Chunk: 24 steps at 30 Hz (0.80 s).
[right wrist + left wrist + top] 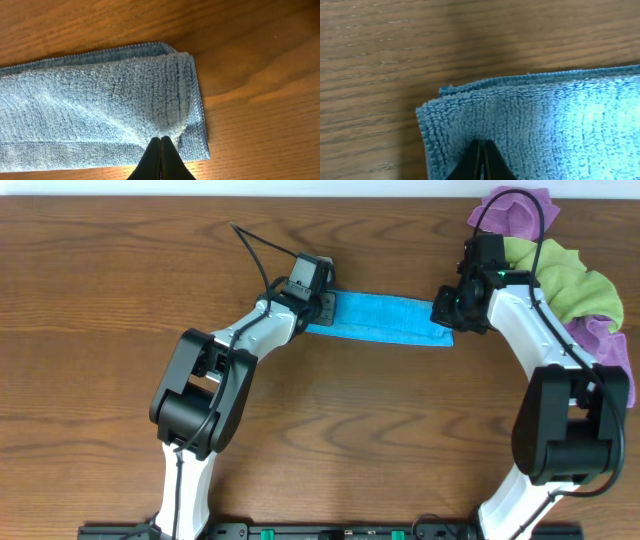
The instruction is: Fold the cloth
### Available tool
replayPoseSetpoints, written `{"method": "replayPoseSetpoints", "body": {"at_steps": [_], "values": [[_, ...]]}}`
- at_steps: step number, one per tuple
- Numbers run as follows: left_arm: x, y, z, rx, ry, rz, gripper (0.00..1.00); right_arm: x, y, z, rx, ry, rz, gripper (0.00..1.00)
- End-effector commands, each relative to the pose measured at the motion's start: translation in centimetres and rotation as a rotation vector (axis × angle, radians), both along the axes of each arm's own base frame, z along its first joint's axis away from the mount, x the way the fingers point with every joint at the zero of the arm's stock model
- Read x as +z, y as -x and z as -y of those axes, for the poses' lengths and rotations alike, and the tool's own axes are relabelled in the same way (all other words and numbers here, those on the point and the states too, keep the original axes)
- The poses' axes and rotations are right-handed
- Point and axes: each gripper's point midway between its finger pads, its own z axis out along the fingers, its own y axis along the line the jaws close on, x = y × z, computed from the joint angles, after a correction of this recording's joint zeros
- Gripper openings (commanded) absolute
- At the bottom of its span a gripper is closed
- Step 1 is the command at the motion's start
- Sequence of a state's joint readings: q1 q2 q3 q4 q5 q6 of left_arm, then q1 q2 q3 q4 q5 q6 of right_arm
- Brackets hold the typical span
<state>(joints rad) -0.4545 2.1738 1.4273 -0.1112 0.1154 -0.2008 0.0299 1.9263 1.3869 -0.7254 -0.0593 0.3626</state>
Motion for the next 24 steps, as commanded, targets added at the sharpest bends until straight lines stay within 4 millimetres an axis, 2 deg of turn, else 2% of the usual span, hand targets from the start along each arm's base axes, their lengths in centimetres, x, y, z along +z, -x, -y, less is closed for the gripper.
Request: {"method": "replayPoseSetpoints", "body": {"at_steps": [1,7,16,24], "values": [[-0.5,-0.6,-0.8,0.003,-0.057,0.018,0.06,0.1,-0.2,0.1,0.0,-0.001,-0.001,0.01],[-2.3,1.2,-1.6,-0.016,-0.11,-0.066,0.06,1.4,-0.3,0.2,0.001,0.0,0.027,0.01],[-2.8,2.0,-2.2,-0.04,-0.147,-0.098,0.06,3.2,-0.5,0.3,0.005,0.009,0.074,0.01],[-4.0,3.5,-6.6,-0.003,-0.342,-0.169,0.06,3.2,0.2,1.0,0.021,0.021,0.05,0.01]]}}
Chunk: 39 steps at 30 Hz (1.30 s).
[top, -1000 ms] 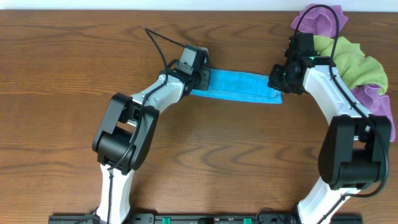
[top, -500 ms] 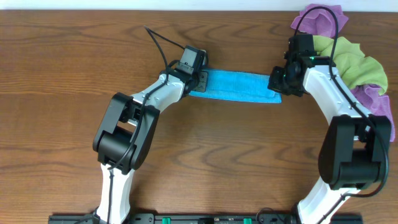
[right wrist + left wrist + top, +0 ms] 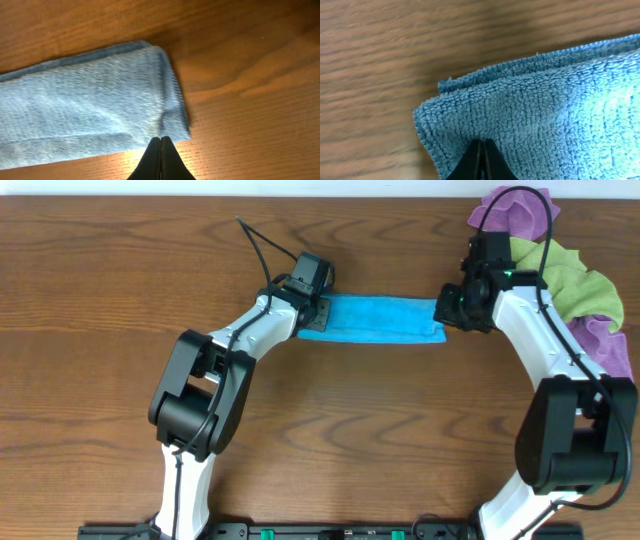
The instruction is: Fold the cloth
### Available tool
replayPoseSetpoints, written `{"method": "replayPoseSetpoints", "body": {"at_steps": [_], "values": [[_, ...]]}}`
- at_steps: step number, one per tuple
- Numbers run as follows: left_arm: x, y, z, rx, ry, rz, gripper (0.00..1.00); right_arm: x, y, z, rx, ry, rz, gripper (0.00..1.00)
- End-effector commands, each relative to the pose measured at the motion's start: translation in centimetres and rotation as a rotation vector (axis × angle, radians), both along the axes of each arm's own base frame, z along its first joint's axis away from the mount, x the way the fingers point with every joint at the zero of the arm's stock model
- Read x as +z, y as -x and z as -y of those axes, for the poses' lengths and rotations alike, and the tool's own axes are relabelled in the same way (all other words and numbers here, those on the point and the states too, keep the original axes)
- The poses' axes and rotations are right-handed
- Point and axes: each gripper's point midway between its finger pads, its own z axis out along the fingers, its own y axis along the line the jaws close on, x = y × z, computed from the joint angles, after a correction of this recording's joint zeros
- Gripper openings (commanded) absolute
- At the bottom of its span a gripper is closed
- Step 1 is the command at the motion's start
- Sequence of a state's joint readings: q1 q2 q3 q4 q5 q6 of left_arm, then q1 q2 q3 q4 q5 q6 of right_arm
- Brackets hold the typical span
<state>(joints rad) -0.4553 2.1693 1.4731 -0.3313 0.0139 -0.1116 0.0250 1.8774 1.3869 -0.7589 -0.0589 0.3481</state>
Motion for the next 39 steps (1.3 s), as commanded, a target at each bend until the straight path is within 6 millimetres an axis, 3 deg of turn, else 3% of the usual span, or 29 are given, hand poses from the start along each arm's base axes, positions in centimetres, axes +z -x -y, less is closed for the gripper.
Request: {"method": "replayPoseSetpoints", "body": {"at_steps": [1,7,13,14,15,17,20,26,39], "values": [[-3.1,1.6,-4.2,0.028,-0.164,-0.08,0.06,1.4,-0.3,0.9,0.013,0.017,0.032,0.01],[-3.4,1.9,-7.2,0.034,-0.231,-0.12,0.06,1.4,-0.2,1.0,0.023,0.01,0.028,0.01],[-3.4,1.7,-9.0,0.068,-0.246,-0.132,0.06,1.9,-0.8,-1.1,0.133,-0.075,0.068,0.03],[-3.4,1.7,-9.0,0.069,-0.246,-0.13,0.06,2.1,-1.0,-1.7,0.16,-0.102,0.084,0.15],[-3.4,1.7,-8.9,0.069,-0.245,-0.13,0.06,2.4,-1.3,-2.4,0.192,-0.138,0.107,0.43],[-3.4,1.7,-8.9,0.068,-0.245,-0.13,0.06,3.0,-1.9,-3.6,0.26,-0.204,0.152,0.73],[-3.4,1.7,-8.7,0.067,-0.236,-0.133,0.06,3.1,-2.5,-4.9,0.321,-0.299,0.188,0.87],[-3.5,1.9,-8.2,0.056,-0.207,-0.144,0.06,1.0,-2.1,-7.2,0.388,-0.529,0.155,0.97],[-3.6,2.0,-7.8,0.049,-0.191,-0.15,0.06,-3.5,-1.7,-7.3,0.381,-0.556,0.07,0.97]]}}
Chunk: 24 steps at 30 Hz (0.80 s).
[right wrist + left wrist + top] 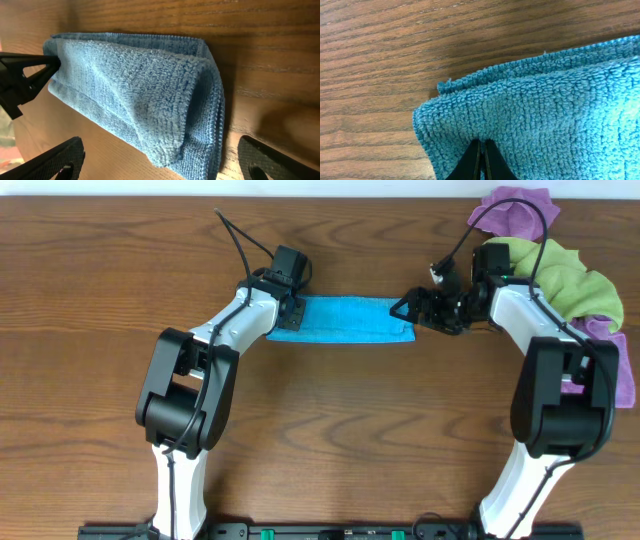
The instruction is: Fold the cloth
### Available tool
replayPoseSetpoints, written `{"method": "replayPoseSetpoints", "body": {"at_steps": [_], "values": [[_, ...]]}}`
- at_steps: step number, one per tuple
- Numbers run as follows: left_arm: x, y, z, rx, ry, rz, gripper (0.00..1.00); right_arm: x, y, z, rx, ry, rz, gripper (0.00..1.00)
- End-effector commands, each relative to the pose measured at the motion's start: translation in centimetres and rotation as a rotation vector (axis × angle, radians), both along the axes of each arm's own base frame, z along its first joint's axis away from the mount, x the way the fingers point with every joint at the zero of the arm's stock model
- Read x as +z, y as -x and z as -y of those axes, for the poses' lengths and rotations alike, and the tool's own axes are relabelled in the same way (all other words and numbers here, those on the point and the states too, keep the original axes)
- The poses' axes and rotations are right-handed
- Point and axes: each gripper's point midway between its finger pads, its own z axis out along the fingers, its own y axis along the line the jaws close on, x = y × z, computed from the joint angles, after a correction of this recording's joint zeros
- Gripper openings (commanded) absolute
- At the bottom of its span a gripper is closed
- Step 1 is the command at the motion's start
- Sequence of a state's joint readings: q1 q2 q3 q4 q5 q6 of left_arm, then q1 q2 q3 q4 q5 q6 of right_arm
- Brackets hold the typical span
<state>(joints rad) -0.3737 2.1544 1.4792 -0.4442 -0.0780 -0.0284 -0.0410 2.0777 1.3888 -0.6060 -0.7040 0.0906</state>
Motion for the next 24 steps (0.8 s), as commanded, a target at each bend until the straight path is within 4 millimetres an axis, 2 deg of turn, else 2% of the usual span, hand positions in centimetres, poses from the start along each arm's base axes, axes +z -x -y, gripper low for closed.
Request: {"method": "replayPoseSetpoints", "body": {"at_steps": [1,6,10,17,21,24], "values": [[-3.5,2.1,-1.8,0.014,-0.041,-0.107,0.06,-0.7,-0.3,0.0,0.019,-0.011,0.01,0.96],[-3.5,2.1,-1.8,0.014,-0.041,-0.107,0.06,-2.0,-0.4,0.1,0.019,-0.011,-0.006,0.93],[-3.5,2.1,-1.8,0.014,-0.04,-0.105,0.06,-2.3,-0.6,0.0,0.019,0.002,0.001,0.89],[-3.4,2.0,-1.7,0.014,-0.039,-0.1,0.06,-3.3,-0.3,-1.7,0.052,0.019,-0.011,0.85],[-3.4,2.0,-1.7,0.014,-0.039,-0.101,0.06,-3.9,-0.2,-1.7,0.049,0.062,-0.021,0.77],[-3.4,2.0,-1.7,0.014,-0.038,-0.101,0.06,-4.1,-0.4,-1.5,0.027,0.073,-0.027,0.64]]}}
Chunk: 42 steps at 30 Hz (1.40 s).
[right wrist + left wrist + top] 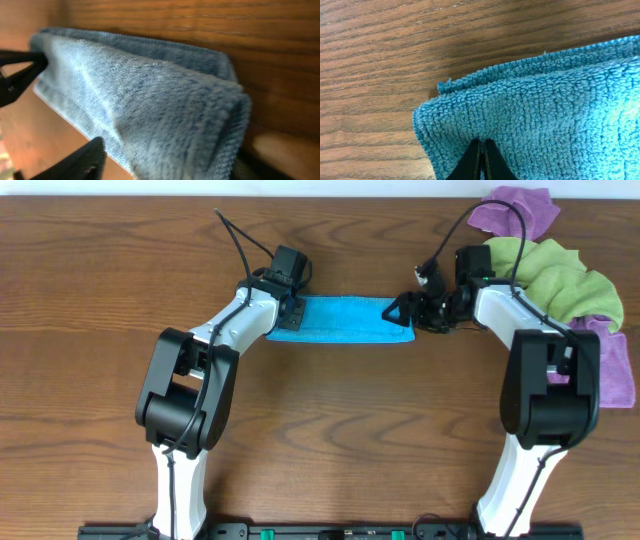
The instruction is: Fold the cloth
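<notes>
The blue cloth (pixel 342 320) lies as a long folded strip on the wooden table (pixel 330 430), towards the far side. My left gripper (pixel 288 312) is at the strip's left end. In the left wrist view its fingertips (pixel 481 146) are shut, pinching the cloth (pixel 545 110) near its corner. My right gripper (pixel 408 311) is at the strip's right end, turned on its side. In the right wrist view its fingers (pixel 75 162) stand wide open, and the cloth's folded end (pixel 170 115) fills the gap between them.
A heap of purple and green cloths (pixel 560 265) lies at the back right, just behind my right arm. Both arms reach in from the near edge. The left arm's cable (pixel 240 240) loops over the table behind the left gripper.
My right gripper has moved in on the cloth's right end, which now sits between its open fingers. The left gripper and the cloth have stayed where they were.
At first both grippers were shut on the ends of the slanted strip. Then the strip lay straighter and a little further back. By the last earlier moment it had shifted left, and the right gripper had let go and turned sideways, open. Now it surrounds the right end.
</notes>
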### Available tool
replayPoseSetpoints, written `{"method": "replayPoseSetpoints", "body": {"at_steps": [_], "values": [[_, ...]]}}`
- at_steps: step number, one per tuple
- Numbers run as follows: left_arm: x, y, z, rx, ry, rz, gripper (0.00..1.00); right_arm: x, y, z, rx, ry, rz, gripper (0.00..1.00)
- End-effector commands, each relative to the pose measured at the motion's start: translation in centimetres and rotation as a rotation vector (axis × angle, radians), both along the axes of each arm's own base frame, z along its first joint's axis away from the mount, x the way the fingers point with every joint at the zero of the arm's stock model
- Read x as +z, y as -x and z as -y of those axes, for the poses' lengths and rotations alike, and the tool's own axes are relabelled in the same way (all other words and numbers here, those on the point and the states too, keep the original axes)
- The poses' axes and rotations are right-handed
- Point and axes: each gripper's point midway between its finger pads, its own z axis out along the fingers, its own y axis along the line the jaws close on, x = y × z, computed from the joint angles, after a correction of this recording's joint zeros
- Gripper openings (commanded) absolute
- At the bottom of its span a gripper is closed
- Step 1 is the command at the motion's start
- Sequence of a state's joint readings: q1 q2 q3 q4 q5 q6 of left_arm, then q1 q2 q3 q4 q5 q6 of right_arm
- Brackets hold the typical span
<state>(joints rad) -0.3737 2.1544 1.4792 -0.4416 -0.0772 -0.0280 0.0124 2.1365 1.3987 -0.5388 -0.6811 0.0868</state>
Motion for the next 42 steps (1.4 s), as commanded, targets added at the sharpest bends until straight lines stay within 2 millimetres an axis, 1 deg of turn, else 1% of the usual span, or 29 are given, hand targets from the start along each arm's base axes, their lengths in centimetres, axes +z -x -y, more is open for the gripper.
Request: {"method": "replayPoseSetpoints", "body": {"at_steps": [1,2,3,5,7,8,11,16,18,20,22,25,28,31,33,35,38,42], "values": [[-3.5,2.0,-1.8,0.015,-0.04,-0.103,0.06,-2.0,0.2,0.6,-0.03,0.05,-0.047,0.57],[-3.5,2.1,-1.8,0.015,-0.04,-0.104,0.06,-2.0,0.2,0.7,-0.037,0.049,-0.051,0.49],[-3.5,2.0,-1.8,0.015,-0.04,-0.103,0.06,-2.0,0.1,0.7,-0.041,0.048,-0.053,0.42],[-3.5,2.1,-1.7,0.016,-0.035,-0.106,0.06,-1.8,-0.1,0.8,-0.058,0.043,-0.06,0.24],[-3.5,2.2,-1.2,0.009,-0.009,-0.115,0.06,-1.4,-0.4,0.8,-0.066,0.041,-0.061,0.04],[-3.6,2.4,-0.9,0.009,0.012,-0.123,0.06,-1.1,-0.5,0.8,-0.066,0.041,-0.061,0.01],[-3.6,2.7,-0.2,0.033,0.064,-0.141,0.06,-0.1,-1.0,0.9,-0.068,0.056,-0.068,0.01],[-3.6,3.2,1.3,0.065,0.165,-0.179,0.06,1.8,-1.6,2.3,-0.091,0.181,-0.104,0.01],[-3.2,3.4,2.1,0.053,0.206,-0.188,0.06,2.7,-1.6,2.8,-0.095,0.24,-0.114,0.01],[-2.3,3.1,2.6,0.065,0.245,-0.179,0.06,3.4,-1.7,3.3,-0.1,0.295,-0.122,0.01],[-0.3,2.4,3.3,0.069,0.287,-0.146,0.06,4.0,-1.6,4.0,-0.107,0.363,-0.128,0.01],[3.8,1.0,4.1,0.046,0.338,-0.067,0.06,4.5,-1.3,4.9,-0.113,0.448,-0.14,0.01],[8.6,0.1,4.5,0.028,0.377,0.032,0.06,4.9,-1.1,5.5,-0.135,0.512,-0.156,0.01],[13.5,0.0,4.2,0.017,0.412,0.125,0.06,5.3,-1.2,5.6,-0.161,0.563,-0.156,0.01],[17.2,0.5,3.4,0.019,0.428,0.189,0.06,5.7,-1.3,4.9,-0.164,0.58,-0.144,0.02],[20.5,1.4,1.6,0.046,0.413,0.245,0.06,6.1,-1.5,3.8,-0.143,0.607,-0.119,0.01],[23.7,2.9,-0.6,0.083,0.395,0.295,0.06,6.5,-1.4,2.2,-0.108,0.662,-0.082,0.02],[27.3,5.4,-3.1,0.116,0.4,0.337,0.06,6.7,-1.0,-0.4,-0.048,0.774,-0.018,0.02]]}}
